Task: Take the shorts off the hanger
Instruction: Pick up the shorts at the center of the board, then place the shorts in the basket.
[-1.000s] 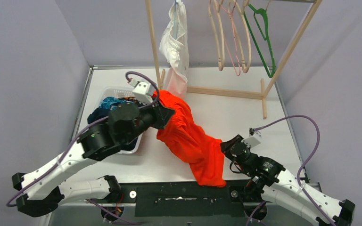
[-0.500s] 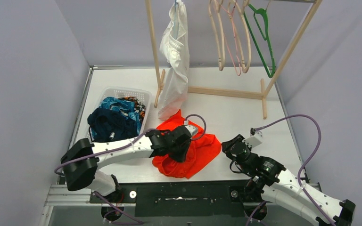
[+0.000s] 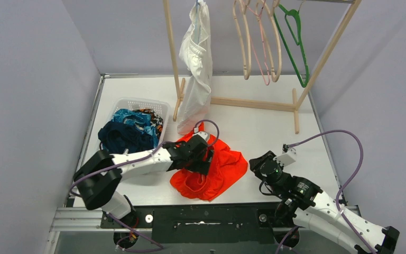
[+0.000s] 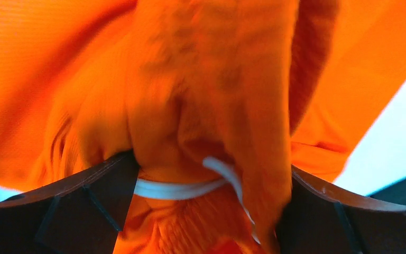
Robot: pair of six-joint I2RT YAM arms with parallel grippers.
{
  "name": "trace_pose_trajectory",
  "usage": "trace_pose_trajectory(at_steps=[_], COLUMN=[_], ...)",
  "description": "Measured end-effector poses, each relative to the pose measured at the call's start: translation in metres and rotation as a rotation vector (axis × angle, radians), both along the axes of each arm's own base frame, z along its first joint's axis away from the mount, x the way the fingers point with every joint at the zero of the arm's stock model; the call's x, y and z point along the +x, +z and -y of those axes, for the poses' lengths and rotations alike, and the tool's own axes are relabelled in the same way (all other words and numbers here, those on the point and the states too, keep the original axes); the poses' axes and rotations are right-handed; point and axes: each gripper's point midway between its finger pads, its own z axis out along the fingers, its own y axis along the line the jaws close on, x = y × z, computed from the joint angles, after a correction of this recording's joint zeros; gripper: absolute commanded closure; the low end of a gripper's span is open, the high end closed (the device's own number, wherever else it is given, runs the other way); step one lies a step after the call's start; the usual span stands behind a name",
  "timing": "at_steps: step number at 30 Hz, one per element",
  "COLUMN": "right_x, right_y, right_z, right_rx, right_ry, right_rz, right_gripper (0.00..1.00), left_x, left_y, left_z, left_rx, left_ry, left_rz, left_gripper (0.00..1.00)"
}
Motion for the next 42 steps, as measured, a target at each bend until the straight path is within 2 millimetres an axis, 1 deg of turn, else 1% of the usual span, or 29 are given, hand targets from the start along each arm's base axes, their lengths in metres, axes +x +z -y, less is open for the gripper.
trace_pose_trajectory(at_steps=[3, 4, 5, 6, 7, 8, 10, 12, 13, 14, 17, 20, 21, 23, 25, 26, 27, 29, 32, 34, 35, 37, 40, 42], right_x=[0.0, 0.0, 0.0, 0.0, 0.0, 0.001, 0.0, 0.0, 0.0, -0.001, -0.001, -0.001, -0.001, -0.001, -0.001, -0.002, -0.002, -0.002, -0.002, -0.002, -0.002, -0.002, -0.001, -0.001], right_y=[-0.001, -0.001, -0.002, -0.002, -0.002, -0.003, -0.005, -0.007, -0.007, -0.007, -0.007, -0.008, -0.008, -0.01, -0.012, -0.014, -0.015, -0.016, -0.017, -0.017, -0.017, -0.017, -0.017, -0.018], right_z=[0.0, 0.0, 0.0, 0.0, -0.001, -0.001, -0.001, -0.001, 0.0, 0.0, 0.0, 0.0, 0.0, 0.001, 0.002, 0.003, 0.003, 0.003, 0.003, 0.003, 0.003, 0.003, 0.002, 0.002], right_rx=[0.001, 0.001, 0.002, 0.005, 0.009, 0.015, 0.025, 0.034, 0.039, 0.047, 0.067, 0.078, 0.08, 0.08, 0.078, 0.076, 0.075, 0.074, 0.074, 0.074, 0.075, 0.077, 0.075, 0.071], right_ry=[-0.001, -0.001, -0.002, -0.003, -0.006, -0.009, -0.013, -0.017, -0.02, -0.023, -0.035, -0.043, -0.045, -0.049, -0.054, -0.057, -0.059, -0.06, -0.061, -0.062, -0.062, -0.063, -0.063, -0.063], right_rz=[-0.001, -0.001, -0.001, -0.001, -0.001, -0.001, 0.0, 0.001, 0.002, 0.004, 0.004, 0.002, 0.001, -0.001, -0.004, -0.006, -0.008, -0.01, -0.01, -0.01, -0.009, -0.009, -0.011, -0.014], right_gripper=[0.7, 0.7, 0.7, 0.69, 0.69, 0.69, 0.69, 0.69, 0.69, 0.69, 0.69, 0.69, 0.69, 0.69, 0.69, 0.69, 0.68, 0.69, 0.68, 0.68, 0.68, 0.68, 0.68, 0.68], left_x=[-0.01, -0.011, -0.012, -0.015, -0.016, -0.017, -0.016, -0.015, -0.015, -0.016, -0.015, -0.015, -0.015, -0.013, -0.01, -0.008, -0.006, 0.002, 0.013, 0.017, 0.018, 0.024, 0.036, 0.04], left_y=[-0.035, -0.039, -0.037, -0.037, -0.038, -0.039, -0.042, -0.044, -0.045, -0.045, -0.04, -0.035, -0.032, -0.025, -0.009, 0.001, 0.016, 0.054, 0.119, 0.156, 0.168, 0.191, 0.209, 0.218], left_z=[0.001, 0.001, 0.008, 0.015, 0.021, 0.027, 0.035, 0.043, 0.048, 0.05, 0.051, 0.042, 0.033, 0.003, -0.031, -0.044, -0.056, -0.074, -0.087, -0.1, -0.107, -0.13, -0.173, -0.193], left_rx=[0.065, 0.085, 0.071, 0.06, 0.059, 0.057, 0.075, 0.087, 0.09, 0.096, 0.117, 0.16, 0.19, 0.284, 0.378, 0.408, 0.433, 0.433, 0.338, 0.278, 0.259, 0.246, 0.297, 0.335], left_ry=[-0.027, -0.035, -0.049, -0.066, -0.079, -0.087, -0.088, -0.078, -0.072, -0.066, -0.014, 0.06, 0.096, 0.164, 0.232, 0.26, 0.29, 0.364, 0.477, 0.542, 0.568, 0.635, 0.735, 0.76], left_rz=[-0.059, -0.052, -0.039, -0.029, -0.015, -0.004, 0.018, 0.048, 0.067, 0.092, 0.171, 0.233, 0.255, 0.298, 0.351, 0.376, 0.407, 0.482, 0.595, 0.652, 0.671, 0.704, 0.729, 0.738], left_gripper=[0.14, 0.14, 0.14, 0.17, 0.23, 0.31, 0.57, 0.79, 0.94, 1.0, 1.0, 1.0, 1.0, 1.0, 1.0, 1.0, 1.0, 1.0, 1.0, 1.0, 1.0, 1.0, 1.0, 1.0])
